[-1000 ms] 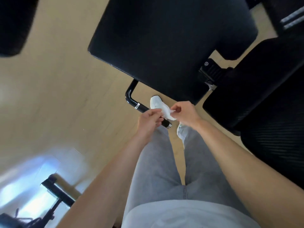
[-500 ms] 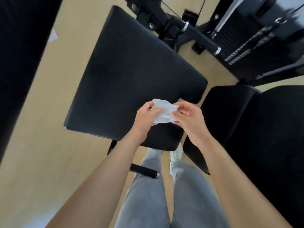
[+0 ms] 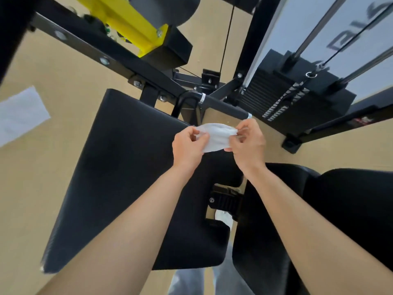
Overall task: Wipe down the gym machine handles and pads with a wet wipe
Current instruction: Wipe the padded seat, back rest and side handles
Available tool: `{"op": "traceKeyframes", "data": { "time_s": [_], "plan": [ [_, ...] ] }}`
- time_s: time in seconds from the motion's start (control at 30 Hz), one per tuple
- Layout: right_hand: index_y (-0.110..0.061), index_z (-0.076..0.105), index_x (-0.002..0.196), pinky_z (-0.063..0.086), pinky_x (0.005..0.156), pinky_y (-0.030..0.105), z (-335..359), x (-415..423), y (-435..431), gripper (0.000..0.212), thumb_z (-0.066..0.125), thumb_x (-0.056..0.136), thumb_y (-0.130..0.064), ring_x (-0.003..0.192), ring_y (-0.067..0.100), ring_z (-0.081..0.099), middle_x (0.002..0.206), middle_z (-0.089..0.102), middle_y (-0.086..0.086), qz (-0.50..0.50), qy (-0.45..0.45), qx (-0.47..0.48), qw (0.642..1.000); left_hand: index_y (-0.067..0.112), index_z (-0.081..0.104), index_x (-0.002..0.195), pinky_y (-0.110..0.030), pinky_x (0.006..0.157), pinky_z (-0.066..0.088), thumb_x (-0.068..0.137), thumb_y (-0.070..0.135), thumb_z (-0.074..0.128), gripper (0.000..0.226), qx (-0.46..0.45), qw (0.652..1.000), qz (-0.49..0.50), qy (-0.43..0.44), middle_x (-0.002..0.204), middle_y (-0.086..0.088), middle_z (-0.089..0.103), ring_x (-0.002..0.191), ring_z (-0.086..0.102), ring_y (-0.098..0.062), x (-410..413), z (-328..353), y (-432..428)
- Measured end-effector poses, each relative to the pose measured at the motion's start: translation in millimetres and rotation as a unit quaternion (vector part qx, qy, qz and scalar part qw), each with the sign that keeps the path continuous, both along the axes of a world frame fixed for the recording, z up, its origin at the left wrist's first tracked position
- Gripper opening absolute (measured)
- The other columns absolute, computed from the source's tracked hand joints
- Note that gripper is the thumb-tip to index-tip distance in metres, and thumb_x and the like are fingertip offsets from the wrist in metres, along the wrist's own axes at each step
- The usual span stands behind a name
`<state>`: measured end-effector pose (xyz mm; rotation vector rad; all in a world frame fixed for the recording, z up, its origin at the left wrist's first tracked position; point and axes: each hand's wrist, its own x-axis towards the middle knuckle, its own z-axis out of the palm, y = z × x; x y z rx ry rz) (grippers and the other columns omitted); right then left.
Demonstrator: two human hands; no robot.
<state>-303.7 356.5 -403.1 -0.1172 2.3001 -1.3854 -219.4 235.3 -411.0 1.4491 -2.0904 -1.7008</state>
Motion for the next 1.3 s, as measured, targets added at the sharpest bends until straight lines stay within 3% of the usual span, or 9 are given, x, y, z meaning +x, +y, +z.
{"op": "traceKeyframes", "data": {
  "time_s": [0.13, 0.23, 0.37, 0.43, 0.53, 0.73, 1.0, 1.17, 1.3],
  "plan": [
    [-0.023, 0.055, 0.093, 0.056, 0.054, 0.016, -19, -35, -16, 0.025, 0.062, 0.096, 0.0, 0.092, 0.012, 0.064, 0.102, 0.058, -0.003, -0.008, 0.04, 0.025, 0.999, 0.018, 0.07, 0.11, -0.027, 0.074, 0.051, 0.094, 0.033, 0.07, 0.021, -0.105, 0.991, -0.074, -0.041, 0.097, 0.004, 0.065, 0.09, 0.062, -0.014, -43, -16, -28],
    [-0.022, 0.058, 0.09, 0.062, 0.061, 0.025, -35, -56, -30, 0.023, 0.06, 0.096, 0.0, 0.091, 0.016, 0.066, 0.098, 0.06, -0.002, -0.002, 0.059, 0.03, 0.998, 0.023, 0.07, 0.112, -0.031, 0.074, 0.048, 0.095, 0.037, 0.068, 0.023, -0.189, 0.973, -0.11, -0.067, 0.101, 0.006, 0.067, 0.094, 0.062, -0.016, -72, -24, -45],
    [-0.018, 0.068, 0.093, 0.062, 0.076, 0.041, -59, -79, -49, 0.02, 0.061, 0.094, 0.001, 0.089, 0.019, 0.065, 0.093, 0.064, -0.004, 0.022, 0.088, 0.053, 0.994, 0.02, 0.073, 0.109, -0.029, 0.079, 0.04, 0.097, 0.036, 0.065, 0.021, -0.357, 0.915, -0.163, -0.09, 0.11, 0.001, 0.069, 0.106, 0.055, -0.02, -100, -31, -59],
    [-0.016, 0.071, 0.098, 0.057, 0.083, 0.034, -70, -87, -57, 0.019, 0.062, 0.094, 0.0, 0.092, 0.018, 0.063, 0.099, 0.067, -0.001, 0.03, 0.099, 0.067, 0.992, 0.019, 0.074, 0.105, -0.032, 0.085, 0.037, 0.097, 0.035, 0.066, 0.02, -0.4, 0.893, -0.186, -0.092, 0.113, 0.0, 0.066, 0.11, 0.051, -0.022, -108, -36, -66],
    [-0.012, 0.074, 0.104, 0.043, 0.079, 0.018, -81, -92, -64, 0.014, 0.066, 0.094, -0.008, 0.103, 0.017, 0.058, 0.109, 0.064, 0.001, 0.041, 0.122, 0.089, 0.988, 0.02, 0.074, 0.102, -0.036, 0.089, 0.033, 0.095, 0.035, 0.067, 0.018, -0.427, 0.873, -0.219, -0.086, 0.114, 0.002, 0.065, 0.113, 0.05, -0.023, -112, -48, -77],
    [-0.013, 0.072, 0.117, 0.049, 0.093, 0.034, -92, -71, -75, 0.033, 0.078, 0.084, -0.011, 0.109, 0.024, 0.056, 0.116, 0.068, 0.003, 0.135, 0.3, 0.059, 0.942, 0.019, 0.071, 0.106, -0.033, 0.09, 0.031, 0.098, 0.038, 0.065, 0.021, -0.388, 0.88, -0.27, -0.044, 0.109, 0.003, 0.07, 0.105, 0.059, -0.019, -103, -54, -95],
    [-0.016, 0.075, 0.118, 0.051, 0.083, 0.047, -105, -83, -80, 0.026, 0.072, 0.092, -0.017, 0.096, 0.029, 0.061, 0.105, 0.074, 0.004, 0.169, 0.275, 0.082, 0.943, 0.021, 0.049, 0.148, -0.043, 0.104, 0.049, 0.098, 0.035, 0.064, 0.054, -0.429, 0.799, -0.419, -0.044, 0.151, 0.004, 0.051, 0.134, 0.046, -0.021, -69, -58, -123],
    [-0.017, 0.074, 0.119, 0.049, 0.092, 0.042, -111, -90, -49, 0.028, 0.072, 0.093, -0.026, 0.106, 0.025, 0.06, 0.112, 0.072, 0.003, 0.144, 0.228, 0.112, 0.956, 0.026, 0.029, 0.159, -0.039, 0.085, 0.056, 0.098, 0.047, 0.059, 0.072, -0.485, 0.737, -0.462, -0.093, 0.166, 0.005, 0.028, 0.135, 0.042, -0.024, -58, -59, -126],
    [-0.014, 0.073, 0.118, 0.051, 0.09, 0.042, -113, -83, -45, 0.028, 0.074, 0.091, -0.021, 0.105, 0.027, 0.059, 0.111, 0.069, 0.006, 0.121, 0.254, 0.145, 0.949, 0.026, 0.026, 0.16, -0.04, 0.078, 0.059, 0.098, 0.052, 0.055, 0.073, -0.507, 0.725, -0.451, -0.114, 0.165, 0.005, 0.027, 0.13, 0.044, -0.027, -56, -62, -125]
  ]
}}
